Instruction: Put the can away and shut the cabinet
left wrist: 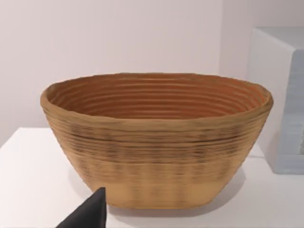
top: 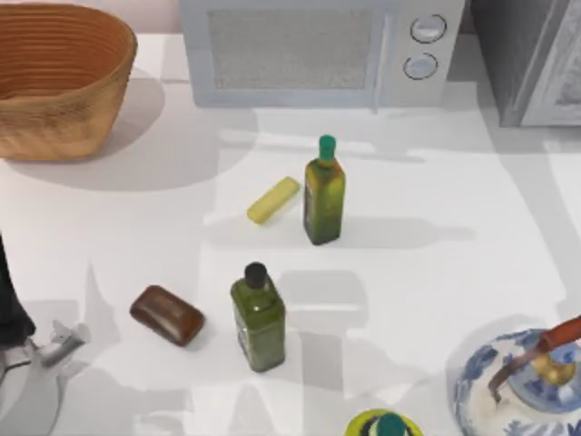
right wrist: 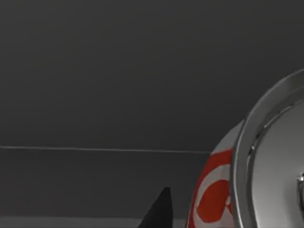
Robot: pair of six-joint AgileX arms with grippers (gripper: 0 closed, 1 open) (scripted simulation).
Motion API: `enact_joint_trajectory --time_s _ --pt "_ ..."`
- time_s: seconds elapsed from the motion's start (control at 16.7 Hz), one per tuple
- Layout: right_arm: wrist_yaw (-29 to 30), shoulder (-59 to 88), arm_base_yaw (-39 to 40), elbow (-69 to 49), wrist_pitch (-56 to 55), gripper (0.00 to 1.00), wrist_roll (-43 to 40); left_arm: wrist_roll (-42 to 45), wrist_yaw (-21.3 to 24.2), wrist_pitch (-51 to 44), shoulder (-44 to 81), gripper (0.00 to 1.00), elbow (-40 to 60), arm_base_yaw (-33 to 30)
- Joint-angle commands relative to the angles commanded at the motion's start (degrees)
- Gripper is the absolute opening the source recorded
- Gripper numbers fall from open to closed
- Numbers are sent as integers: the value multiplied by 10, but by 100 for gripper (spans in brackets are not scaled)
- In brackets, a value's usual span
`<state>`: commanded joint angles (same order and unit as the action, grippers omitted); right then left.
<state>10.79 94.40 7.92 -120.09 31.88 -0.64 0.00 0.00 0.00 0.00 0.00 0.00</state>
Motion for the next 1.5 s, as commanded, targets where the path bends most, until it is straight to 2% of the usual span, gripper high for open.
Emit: enact_joint_trajectory --time_s 0.24,0.48,0.9,1.5 --pt "-15 136 -13 -201 38 0 -4 0 0 0 0 100 0 0" --pt "-31 221 -20 -334 61 0 7 0 0 0 0 100 0 0" --pt "-38 251 -22 -375 70 0 17 0 0 0 0 100 0 0" --pt "-38 251 -22 -375 70 75 17 0 0 0 0 100 0 0"
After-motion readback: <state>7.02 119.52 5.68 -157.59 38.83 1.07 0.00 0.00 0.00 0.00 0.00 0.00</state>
